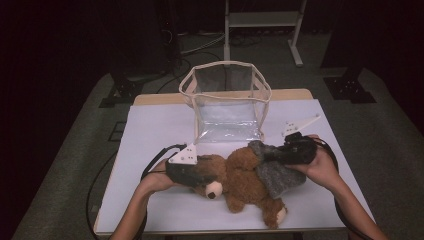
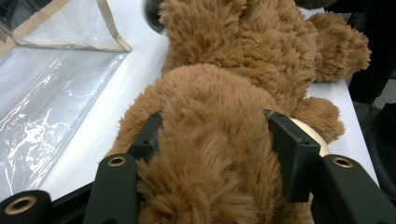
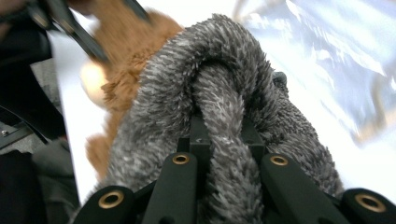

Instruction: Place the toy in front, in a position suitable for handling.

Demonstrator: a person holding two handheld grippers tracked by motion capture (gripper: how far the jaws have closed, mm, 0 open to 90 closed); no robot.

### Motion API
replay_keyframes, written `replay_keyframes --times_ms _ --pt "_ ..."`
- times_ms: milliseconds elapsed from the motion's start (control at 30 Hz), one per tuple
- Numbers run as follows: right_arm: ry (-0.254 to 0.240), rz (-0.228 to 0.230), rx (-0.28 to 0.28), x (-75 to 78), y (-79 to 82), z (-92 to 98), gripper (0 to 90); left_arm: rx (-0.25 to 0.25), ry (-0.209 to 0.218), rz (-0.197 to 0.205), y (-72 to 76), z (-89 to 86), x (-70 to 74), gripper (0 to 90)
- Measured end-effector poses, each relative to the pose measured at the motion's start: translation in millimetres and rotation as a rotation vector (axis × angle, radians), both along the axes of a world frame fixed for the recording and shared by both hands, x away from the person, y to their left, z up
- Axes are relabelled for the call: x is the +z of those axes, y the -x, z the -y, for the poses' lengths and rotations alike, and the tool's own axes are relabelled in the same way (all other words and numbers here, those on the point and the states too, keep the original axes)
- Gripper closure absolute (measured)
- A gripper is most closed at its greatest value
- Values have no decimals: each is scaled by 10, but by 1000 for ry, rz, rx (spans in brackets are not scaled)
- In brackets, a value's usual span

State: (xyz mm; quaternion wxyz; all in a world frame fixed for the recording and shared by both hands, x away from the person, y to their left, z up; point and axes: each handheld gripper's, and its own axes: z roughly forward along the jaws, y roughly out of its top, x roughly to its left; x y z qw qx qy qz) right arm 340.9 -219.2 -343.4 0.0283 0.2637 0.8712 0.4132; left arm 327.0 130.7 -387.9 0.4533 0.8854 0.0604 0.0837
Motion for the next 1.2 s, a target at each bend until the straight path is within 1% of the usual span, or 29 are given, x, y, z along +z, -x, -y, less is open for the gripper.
replay_keyframes --times_ms 33,100,133,167,233,267,333,400,433,500,533,567,600,667,700,733,800,833,867,900,933,967,1000,1033,1067,1100,1133,1167,1200 --pt "-2 18 36 91 -10 -155 803 1 -3 4 4 0 2 452" --pt "3 31 69 115 -36 -309 803 -2 -6 9 10 -3 3 452" --pt "14 25 76 102 -48 -360 803 -3 -7 8 13 -7 3 452" --pt "36 22 82 60 -67 -411 802 -4 -6 7 15 -9 2 452" --pt "98 -1 79 -80 -75 -447 802 -8 -5 6 15 -16 2 452" --pt "109 -9 73 -148 -66 -420 803 -12 -3 5 14 -15 3 452" --pt "69 -28 53 -201 -36 -269 803 -12 -6 4 12 -12 5 452" --pt "73 -31 22 -228 -5 -102 803 -10 -2 2 11 -12 3 452" --pt "76 -47 1 -256 10 30 803 -10 -3 4 14 -12 4 452" --pt "102 -71 -44 -280 35 228 802 -8 -5 5 21 -5 7 453" --pt "83 -79 -60 -256 47 311 802 -8 -7 5 20 -2 7 453" --pt "56 -74 -64 -200 65 367 802 -9 -7 6 18 0 6 452" --pt "40 -51 -67 -113 88 392 802 -6 -3 4 16 0 3 452" --pt "-16 -9 -47 108 119 372 802 -3 0 1 14 -1 0 452" --pt "-38 24 -25 254 129 312 802 -3 1 0 14 -2 -1 452" --pt "-46 43 -10 337 131 259 802 -3 1 -2 14 -3 0 452" --pt "-54 82 44 525 121 62 802 -5 3 -3 10 -4 -3 451" --pt "-48 96 68 592 112 -64 802 -5 6 -4 9 -5 -5 451" --pt "-38 104 96 635 96 -202 802 -8 2 3 6 -7 -3 451" --pt "-27 101 121 649 78 -347 802 -6 2 1 10 -7 -3 451" --pt "-2 99 150 629 55 -493 801 -7 0 2 14 -8 -2 451" --pt "46 96 181 557 23 -670 800 -6 3 2 16 -6 -4 451" --pt "74 88 195 495 4 -763 800 -5 5 3 21 -6 -5 451" --pt "74 88 195 495 4 -763 800 -5 5 3 21 -6 -5 451" --pt "136 56 212 302 -37 -923 800 -5 5 4 22 -7 -7 451" --pt "174 44 219 180 -57 -967 800 -6 7 7 21 -8 -13 450" --pt "174 20 217 72 -67 -975 801 -9 5 8 19 -10 -15 449" --pt "155 6 221 -4 -85 -946 802 -9 7 5 19 -14 -15 446" --pt "136 -8 201 -32 -78 -902 803 -10 10 8 12 -23 -5 439"
